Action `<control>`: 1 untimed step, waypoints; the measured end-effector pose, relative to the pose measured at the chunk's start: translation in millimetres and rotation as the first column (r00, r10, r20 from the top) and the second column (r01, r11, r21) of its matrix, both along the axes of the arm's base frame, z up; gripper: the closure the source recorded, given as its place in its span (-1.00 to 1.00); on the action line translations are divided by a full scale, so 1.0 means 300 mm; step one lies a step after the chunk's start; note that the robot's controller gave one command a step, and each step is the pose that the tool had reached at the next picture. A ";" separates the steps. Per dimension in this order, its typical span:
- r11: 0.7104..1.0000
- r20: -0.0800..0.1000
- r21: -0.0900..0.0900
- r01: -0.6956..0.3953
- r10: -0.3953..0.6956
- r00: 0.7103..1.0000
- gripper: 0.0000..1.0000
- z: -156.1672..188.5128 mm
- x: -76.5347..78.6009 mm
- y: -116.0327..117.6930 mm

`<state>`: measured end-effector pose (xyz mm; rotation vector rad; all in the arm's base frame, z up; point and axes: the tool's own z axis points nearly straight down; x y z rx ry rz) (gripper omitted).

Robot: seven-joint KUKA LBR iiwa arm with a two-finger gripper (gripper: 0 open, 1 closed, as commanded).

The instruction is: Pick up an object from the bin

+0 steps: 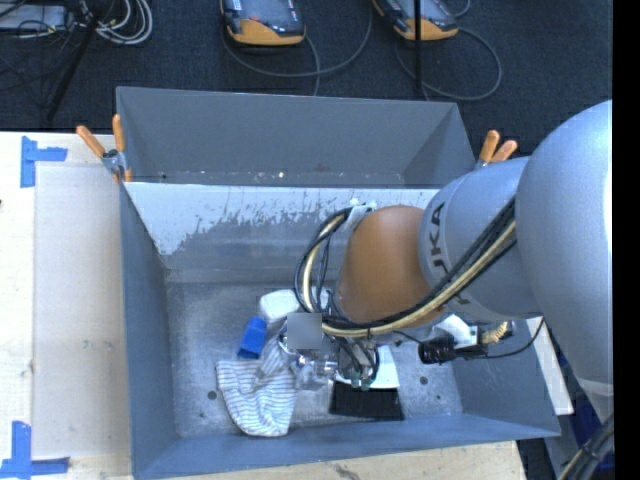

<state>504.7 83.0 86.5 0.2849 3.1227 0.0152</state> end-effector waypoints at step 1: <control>1.000 0.002 0.000 0.001 -0.001 1.000 1.00 0.000 0.001 -0.001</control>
Offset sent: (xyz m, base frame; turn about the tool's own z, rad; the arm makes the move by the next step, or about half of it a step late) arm 0.0028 -0.0058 0.0886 0.0411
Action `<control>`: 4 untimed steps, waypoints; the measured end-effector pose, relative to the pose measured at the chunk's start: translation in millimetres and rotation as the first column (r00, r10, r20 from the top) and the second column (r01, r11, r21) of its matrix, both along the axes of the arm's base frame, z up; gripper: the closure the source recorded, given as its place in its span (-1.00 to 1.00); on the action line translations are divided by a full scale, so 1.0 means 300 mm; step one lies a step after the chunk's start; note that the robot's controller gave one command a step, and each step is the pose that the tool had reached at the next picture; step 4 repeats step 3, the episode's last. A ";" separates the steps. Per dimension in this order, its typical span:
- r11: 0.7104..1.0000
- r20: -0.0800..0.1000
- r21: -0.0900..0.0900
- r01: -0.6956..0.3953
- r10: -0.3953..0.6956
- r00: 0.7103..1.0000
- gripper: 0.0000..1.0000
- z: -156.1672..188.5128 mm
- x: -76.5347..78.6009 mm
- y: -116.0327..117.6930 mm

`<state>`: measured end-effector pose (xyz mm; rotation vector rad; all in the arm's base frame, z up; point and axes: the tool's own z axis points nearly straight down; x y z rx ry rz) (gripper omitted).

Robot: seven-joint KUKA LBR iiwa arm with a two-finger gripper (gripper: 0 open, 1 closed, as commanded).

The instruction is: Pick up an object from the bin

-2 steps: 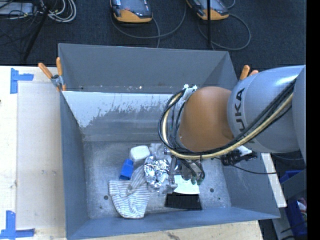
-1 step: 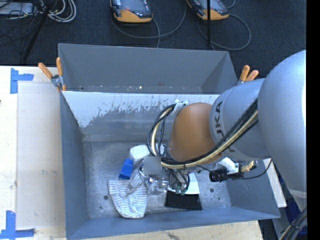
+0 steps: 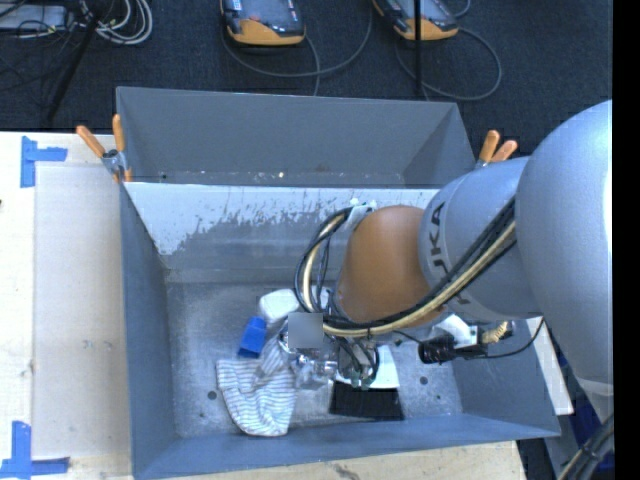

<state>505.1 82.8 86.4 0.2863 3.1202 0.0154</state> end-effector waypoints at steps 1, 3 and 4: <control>1.000 -0.008 -0.008 0.020 -0.020 1.000 1.00 0.112 -0.003 -0.015; 0.998 -0.014 -0.010 0.055 -0.056 0.998 1.00 0.510 -0.011 0.019; 0.998 -0.014 -0.010 0.055 -0.056 0.998 1.00 0.510 -0.011 0.019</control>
Offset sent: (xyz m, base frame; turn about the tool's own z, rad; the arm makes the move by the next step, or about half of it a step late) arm -0.0016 -0.0128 0.1181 0.0346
